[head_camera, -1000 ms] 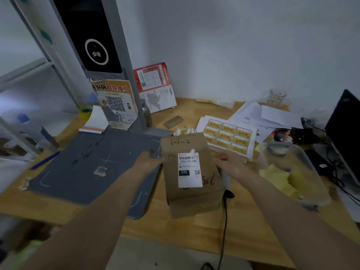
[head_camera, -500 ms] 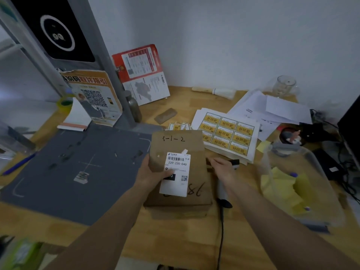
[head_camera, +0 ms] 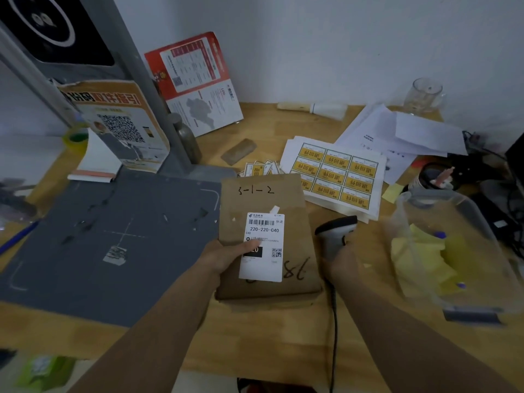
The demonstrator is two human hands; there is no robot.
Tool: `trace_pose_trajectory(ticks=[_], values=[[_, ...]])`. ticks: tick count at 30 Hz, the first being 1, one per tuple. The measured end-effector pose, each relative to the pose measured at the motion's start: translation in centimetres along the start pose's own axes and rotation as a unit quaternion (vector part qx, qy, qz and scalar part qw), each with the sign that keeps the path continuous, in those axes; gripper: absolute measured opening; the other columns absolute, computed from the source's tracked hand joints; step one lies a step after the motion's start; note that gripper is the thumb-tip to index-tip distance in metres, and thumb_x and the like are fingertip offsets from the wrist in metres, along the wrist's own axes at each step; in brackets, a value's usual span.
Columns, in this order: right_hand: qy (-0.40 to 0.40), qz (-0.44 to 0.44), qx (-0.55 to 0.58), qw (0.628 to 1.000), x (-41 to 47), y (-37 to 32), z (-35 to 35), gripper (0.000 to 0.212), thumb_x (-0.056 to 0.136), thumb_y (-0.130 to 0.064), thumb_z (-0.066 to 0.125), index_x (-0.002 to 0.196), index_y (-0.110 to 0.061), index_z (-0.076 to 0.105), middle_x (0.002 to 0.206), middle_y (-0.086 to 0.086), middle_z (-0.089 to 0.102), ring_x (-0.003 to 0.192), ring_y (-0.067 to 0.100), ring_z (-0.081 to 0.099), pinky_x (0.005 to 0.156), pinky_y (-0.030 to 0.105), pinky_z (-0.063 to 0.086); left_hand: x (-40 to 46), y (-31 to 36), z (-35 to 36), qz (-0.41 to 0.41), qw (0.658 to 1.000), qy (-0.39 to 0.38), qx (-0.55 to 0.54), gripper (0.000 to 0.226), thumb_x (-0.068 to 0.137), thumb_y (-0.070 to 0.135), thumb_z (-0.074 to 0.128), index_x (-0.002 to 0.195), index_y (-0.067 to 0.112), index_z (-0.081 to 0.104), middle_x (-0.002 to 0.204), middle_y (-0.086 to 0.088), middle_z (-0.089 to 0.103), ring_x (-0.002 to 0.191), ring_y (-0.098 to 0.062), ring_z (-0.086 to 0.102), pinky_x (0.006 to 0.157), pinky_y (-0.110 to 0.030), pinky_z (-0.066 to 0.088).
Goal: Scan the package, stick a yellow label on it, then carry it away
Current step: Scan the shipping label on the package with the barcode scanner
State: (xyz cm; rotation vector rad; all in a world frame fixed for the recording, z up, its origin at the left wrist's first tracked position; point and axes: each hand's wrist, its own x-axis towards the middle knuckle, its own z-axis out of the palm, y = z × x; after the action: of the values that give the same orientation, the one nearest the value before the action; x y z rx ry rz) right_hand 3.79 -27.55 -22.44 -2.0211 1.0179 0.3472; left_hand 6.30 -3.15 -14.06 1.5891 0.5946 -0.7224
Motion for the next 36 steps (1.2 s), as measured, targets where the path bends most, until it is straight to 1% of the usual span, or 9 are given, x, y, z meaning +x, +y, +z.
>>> trace_pose_trajectory(ticks=[4, 8, 11, 17, 21, 25, 29, 32, 36], values=[[-0.032, -0.019, 0.067, 0.997, -0.6, -0.3, -0.1, 0.073, 0.072, -0.011, 0.075, 0.133, -0.006, 0.036, 0.122, 0.014, 0.054, 0.109, 0.036, 0.057, 0.087, 0.042, 0.051, -0.3, 0.2, 0.0, -0.016, 1.000, -0.007, 0.002, 0.044, 0.060, 0.031, 0.087, 0.096, 0.009, 0.074, 0.092, -0.011, 0.076, 0.085, -0.029, 0.072, 0.077, -0.040, 0.058], [-0.051, -0.002, 0.224, 0.973, -3.2, -2.8, -2.7, 0.021, 0.083, -0.006, 0.061, 0.101, -0.002, 0.050, 0.071, 0.011, 0.051, 0.057, 0.021, 0.049, 0.051, 0.030, 0.043, -0.5, -0.2, -0.2, -0.010, 1.000, -0.008, -0.023, 0.046, 0.062, 0.030, 0.086, 0.100, 0.009, 0.072, 0.091, -0.010, 0.077, 0.083, -0.027, 0.072, 0.067, -0.033, 0.057], [-0.075, -0.023, 0.319, 0.945, -5.8, -4.7, -4.6, 0.016, 0.087, -0.010, 0.057, 0.102, -0.011, 0.053, 0.076, 0.007, 0.056, 0.063, 0.021, 0.055, 0.052, 0.029, 0.047, -0.7, -0.8, -0.4, 0.002, 0.999, -0.022, -0.041, 0.054, 0.063, 0.024, 0.086, 0.113, 0.011, 0.066, 0.100, -0.010, 0.075, 0.088, -0.025, 0.071, 0.066, -0.031, 0.056], [-0.094, -0.124, 0.268, 0.951, -9.4, -7.5, -6.1, 0.015, 0.088, -0.010, 0.053, 0.102, -0.016, 0.056, 0.087, 0.004, 0.054, 0.076, 0.017, 0.053, 0.053, 0.026, 0.047, -1.4, -0.9, -0.2, 0.062, 0.995, -0.081, -0.013, 0.084, 0.041, 0.021, 0.095, 0.119, 0.016, 0.063, 0.111, -0.007, 0.072, 0.101, -0.026, 0.069, 0.087, -0.043, 0.056], [-0.062, -0.159, 0.284, 0.943, -9.7, -8.6, -7.1, 0.013, 0.086, -0.007, 0.056, 0.097, -0.014, 0.057, 0.085, 0.004, 0.055, 0.076, 0.017, 0.053, 0.060, 0.029, 0.051, -1.7, -0.6, 0.2, 0.179, 0.983, -0.023, -0.015, 0.103, 0.039, 0.019, 0.094, 0.130, 0.025, 0.046, 0.117, 0.001, 0.069, 0.107, -0.019, 0.064, 0.092, -0.042, 0.053], [-0.068, -0.180, 0.230, 0.954, -9.8, -9.3, -7.1, 0.022, 0.084, -0.005, 0.058, 0.106, -0.005, 0.056, 0.088, 0.006, 0.056, 0.077, 0.018, 0.055, 0.071, 0.035, 0.052, -1.9, -1.7, 1.1, 0.207, 0.978, 0.021, -0.036, 0.099, 0.052, 0.008, 0.091, 0.134, 0.029, 0.040, 0.118, 0.005, 0.065, 0.110, -0.016, 0.060, 0.085, -0.031, 0.053], [-0.034, -0.193, 0.224, 0.955, -11.5, -10.1, -7.3, 0.010, 0.084, -0.002, 0.055, 0.094, -0.002, 0.055, 0.071, 0.006, 0.052, 0.063, 0.016, 0.052, 0.050, 0.019, 0.046, -1.6, -1.3, 1.4, 0.221, 0.974, 0.034, -0.037, 0.094, 0.060, 0.004, 0.086, 0.137, 0.029, 0.038, 0.116, 0.008, 0.063, 0.110, -0.017, 0.058, 0.092, -0.035, 0.051], [-0.065, -0.195, 0.252, 0.946, -14.3, -9.8, -7.3, 0.003, 0.083, -0.004, 0.059, 0.085, -0.002, 0.060, 0.058, 0.005, 0.055, 0.047, 0.012, 0.051, 0.044, 0.021, 0.045, -1.7, -0.7, 1.6, 0.229, 0.971, 0.041, -0.048, 0.092, 0.066, 0.001, 0.082, 0.140, 0.029, 0.034, 0.114, 0.009, 0.059, 0.108, -0.015, 0.055, 0.086, -0.028, 0.048], [-0.099, -0.191, 0.248, 0.945, -17.2, -8.3, -6.7, 0.030, 0.086, -0.015, 0.063, 0.058, -0.007, 0.056, 0.047, 0.005, 0.052, 0.037, 0.011, 0.046, 0.042, 0.019, 0.042, -2.0, -0.7, 1.7, 0.240, 0.969, 0.034, -0.047, 0.090, 0.068, 0.002, 0.081, 0.137, 0.031, 0.033, 0.113, 0.011, 0.058, 0.103, -0.008, 0.055, 0.072, -0.015, 0.045]])
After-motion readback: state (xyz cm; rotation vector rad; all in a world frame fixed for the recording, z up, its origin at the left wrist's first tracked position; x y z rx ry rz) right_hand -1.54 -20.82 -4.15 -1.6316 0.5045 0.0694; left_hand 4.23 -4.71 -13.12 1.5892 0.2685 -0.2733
